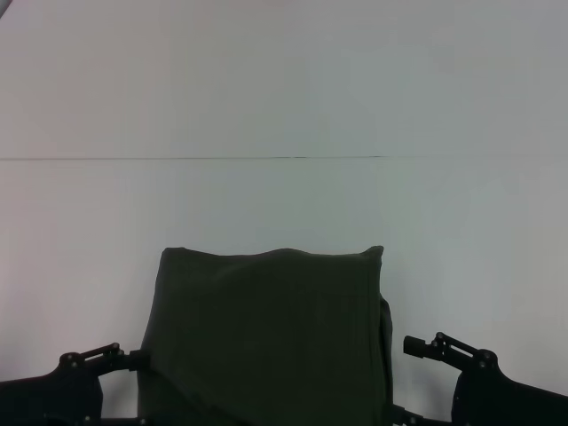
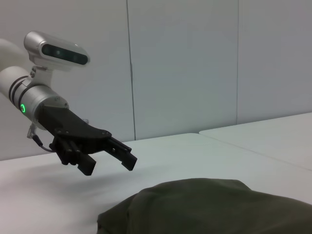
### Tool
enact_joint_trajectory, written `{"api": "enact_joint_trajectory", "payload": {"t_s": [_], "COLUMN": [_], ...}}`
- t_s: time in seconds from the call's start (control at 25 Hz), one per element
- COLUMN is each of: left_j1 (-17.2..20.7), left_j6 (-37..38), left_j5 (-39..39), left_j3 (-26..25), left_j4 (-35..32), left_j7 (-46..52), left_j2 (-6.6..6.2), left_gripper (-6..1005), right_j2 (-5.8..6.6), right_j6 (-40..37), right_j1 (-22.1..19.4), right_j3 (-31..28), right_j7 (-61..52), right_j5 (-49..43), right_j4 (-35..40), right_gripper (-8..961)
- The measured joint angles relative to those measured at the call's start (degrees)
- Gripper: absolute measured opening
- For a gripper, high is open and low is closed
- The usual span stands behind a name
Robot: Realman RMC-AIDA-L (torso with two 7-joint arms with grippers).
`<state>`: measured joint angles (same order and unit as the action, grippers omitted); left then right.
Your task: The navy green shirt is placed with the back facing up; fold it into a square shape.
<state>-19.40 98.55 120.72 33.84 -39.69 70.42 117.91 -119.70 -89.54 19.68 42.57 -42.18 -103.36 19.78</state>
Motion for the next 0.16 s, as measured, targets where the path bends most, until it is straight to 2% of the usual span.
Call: {"api": "enact_joint_trajectory", "payload": {"t_s": [0.16], "left_j1": [0.06], "left_j6": [-0.01], "left_j5": [-0.12], "left_j3": [0.00], "left_j4": [-0.01], "left_j7": [-0.01], "left_j2": [0.04], "left_gripper": [920], "right_j2": [0.00], "right_j6": [-0.01], "right_j1": [0.08], "right_j3": [-0.12], "right_j7": [0.00], "right_j5": [0.00], "right_j4": [-0.01], "right_gripper": [900]}}
